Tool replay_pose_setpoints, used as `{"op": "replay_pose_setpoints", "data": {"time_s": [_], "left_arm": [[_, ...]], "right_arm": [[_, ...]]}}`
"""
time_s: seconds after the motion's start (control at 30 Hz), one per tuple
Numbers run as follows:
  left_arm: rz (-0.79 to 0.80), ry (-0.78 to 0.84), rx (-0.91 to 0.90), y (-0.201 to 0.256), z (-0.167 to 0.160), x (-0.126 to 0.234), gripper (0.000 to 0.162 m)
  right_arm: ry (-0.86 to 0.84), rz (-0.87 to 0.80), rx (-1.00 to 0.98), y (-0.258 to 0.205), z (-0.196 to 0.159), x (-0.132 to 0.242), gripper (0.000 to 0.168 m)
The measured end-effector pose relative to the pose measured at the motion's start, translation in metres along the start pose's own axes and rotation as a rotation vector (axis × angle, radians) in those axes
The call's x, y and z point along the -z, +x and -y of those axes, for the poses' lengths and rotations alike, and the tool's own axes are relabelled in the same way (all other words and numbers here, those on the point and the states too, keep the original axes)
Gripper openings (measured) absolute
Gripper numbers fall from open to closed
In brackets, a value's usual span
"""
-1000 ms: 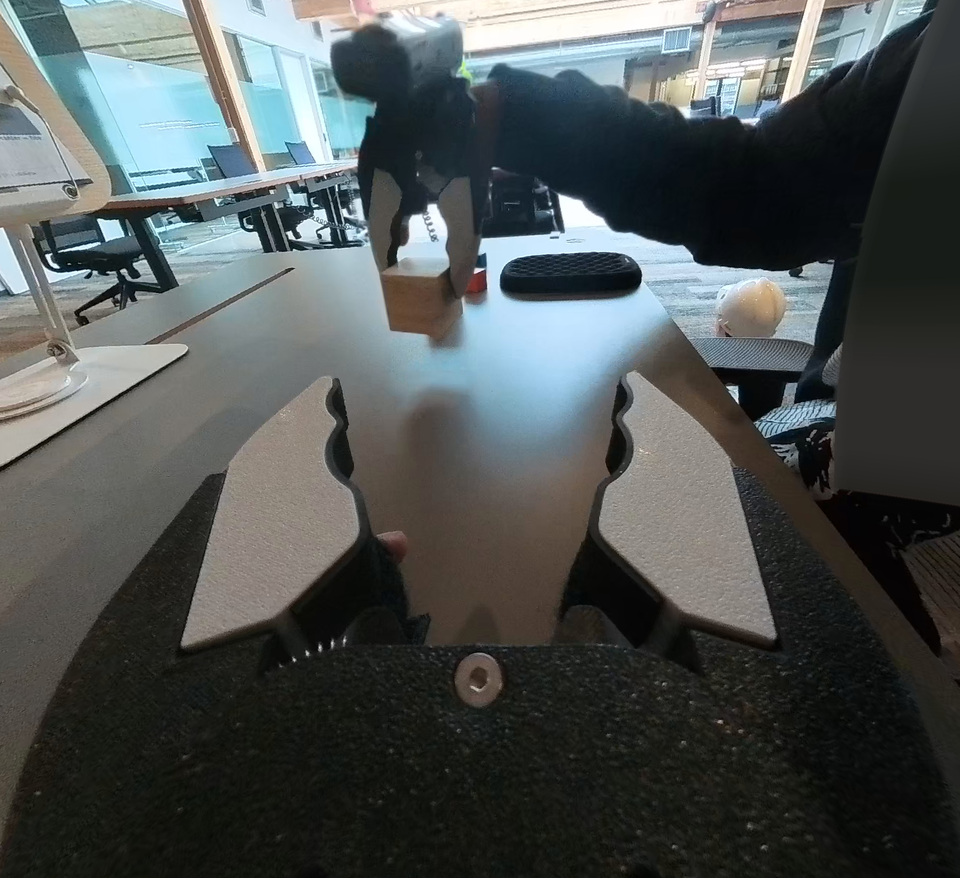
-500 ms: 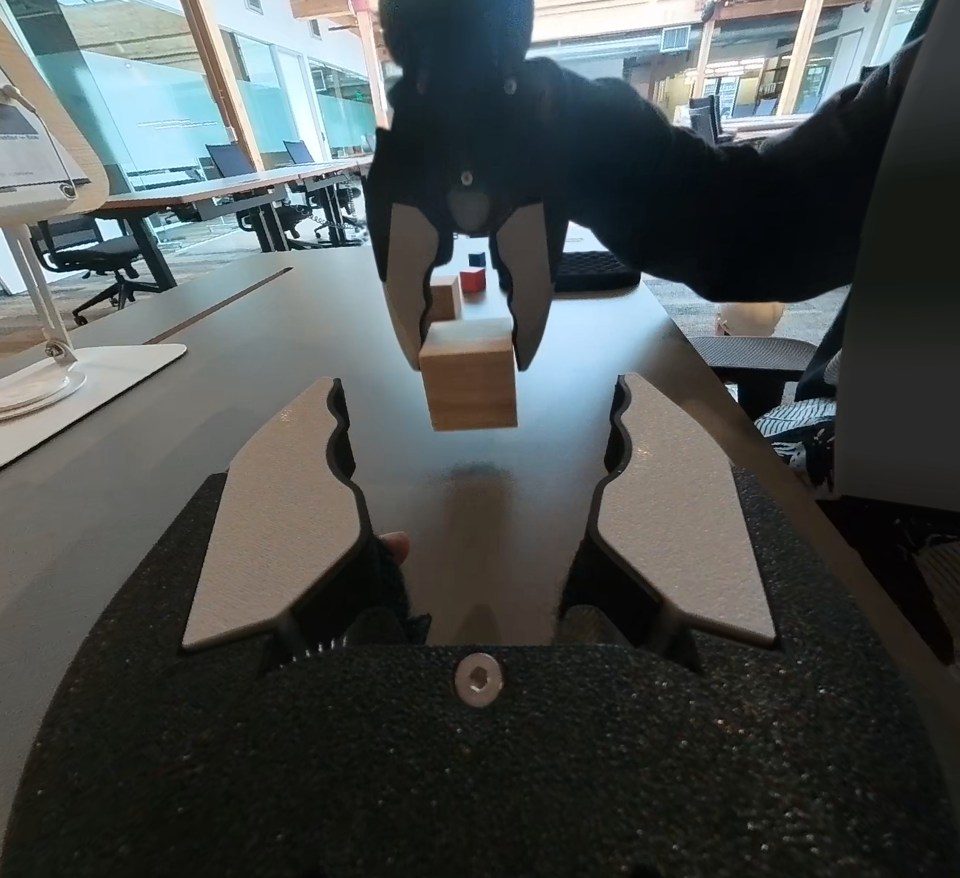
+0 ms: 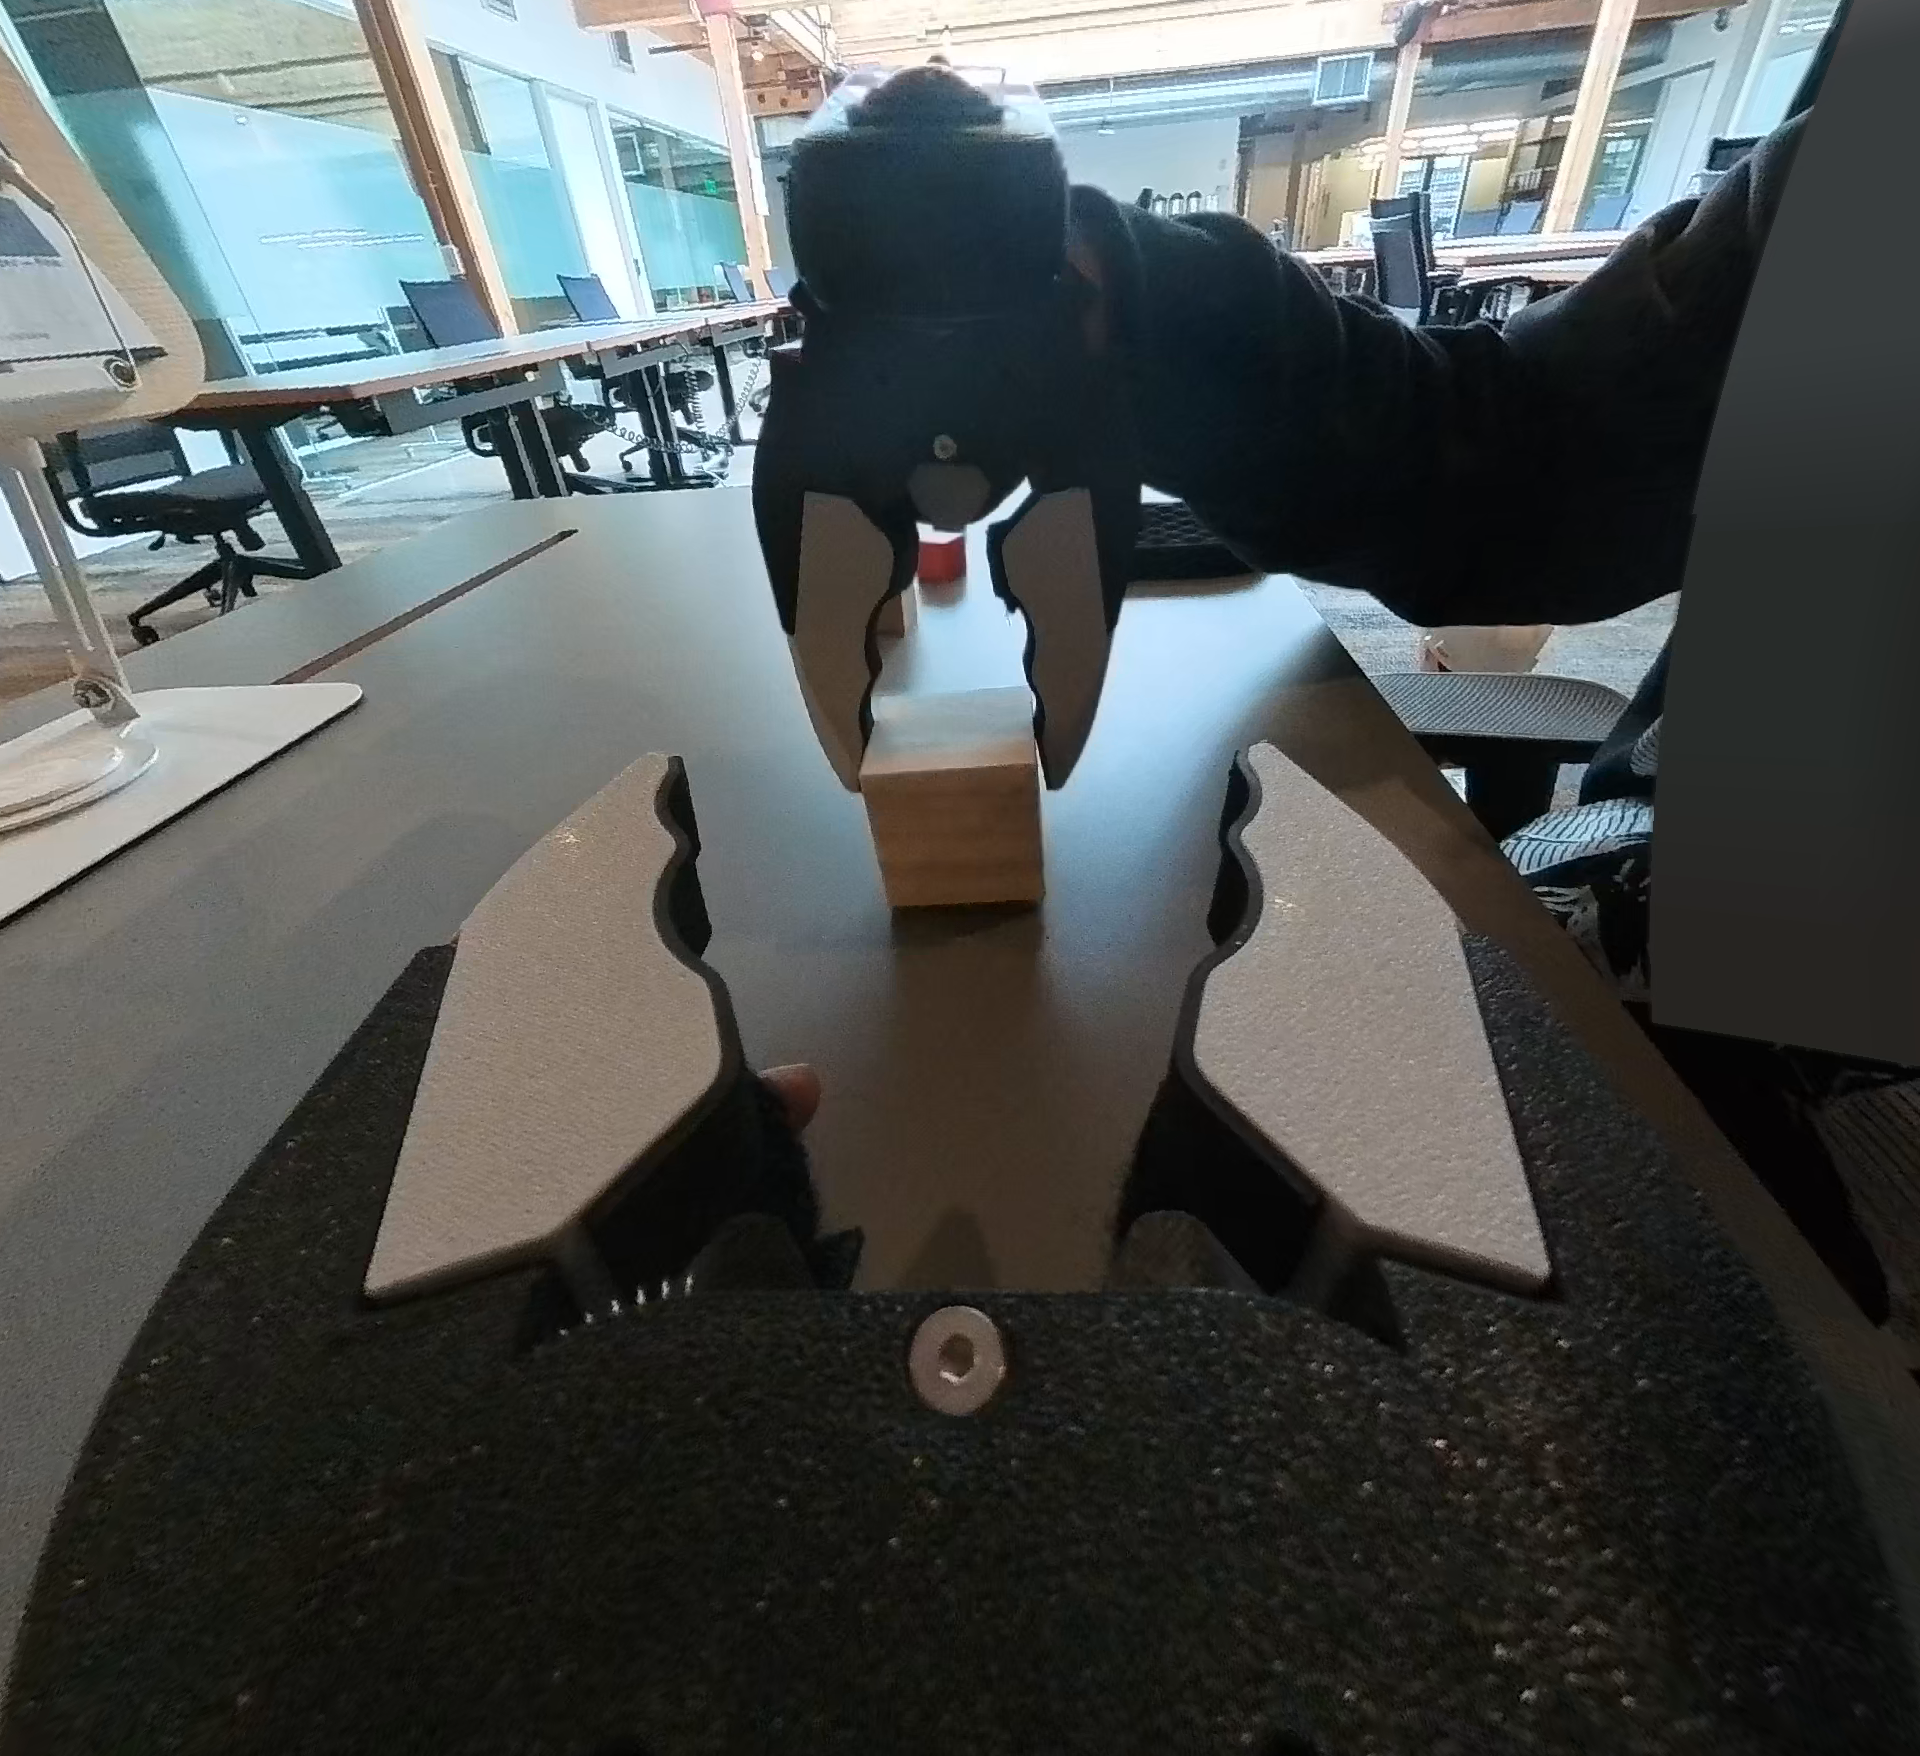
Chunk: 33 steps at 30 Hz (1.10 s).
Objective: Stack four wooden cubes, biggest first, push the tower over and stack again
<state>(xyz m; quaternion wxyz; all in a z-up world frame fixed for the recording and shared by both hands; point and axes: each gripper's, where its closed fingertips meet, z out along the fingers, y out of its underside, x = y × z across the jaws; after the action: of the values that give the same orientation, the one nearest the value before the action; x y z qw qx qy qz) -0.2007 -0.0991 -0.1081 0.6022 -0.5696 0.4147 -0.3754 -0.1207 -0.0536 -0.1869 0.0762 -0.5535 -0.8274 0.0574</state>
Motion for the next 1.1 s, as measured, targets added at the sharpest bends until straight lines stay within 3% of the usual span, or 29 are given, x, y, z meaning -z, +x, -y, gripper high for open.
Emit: {"op": "replay_pose_setpoints", "data": {"time_s": [0.5, 0.8, 0.93, 1.1], "left_arm": [[-0.005, -0.006, 0.005, 0.000, -0.001, -0.001, 0.096], [-0.005, -0.005, 0.006, 0.000, -0.001, -0.001, 0.095], [-0.003, -0.007, 0.004, 0.000, -0.001, -0.001, 0.095], [-0.003, -0.010, -0.001, 0.000, -0.001, -0.001, 0.095]], "right_arm": [[-0.013, 0.014, -0.019, 0.001, -0.011, 0.001, 0.060], [0.040, -0.012, -0.036, -0.002, -0.012, 0.023, 0.075], [0.065, -0.095, -0.093, 0.004, -0.043, 0.055, 0.081], [0.012, -0.181, -0.259, 0.016, -0.129, 0.086, 0.081]]}}
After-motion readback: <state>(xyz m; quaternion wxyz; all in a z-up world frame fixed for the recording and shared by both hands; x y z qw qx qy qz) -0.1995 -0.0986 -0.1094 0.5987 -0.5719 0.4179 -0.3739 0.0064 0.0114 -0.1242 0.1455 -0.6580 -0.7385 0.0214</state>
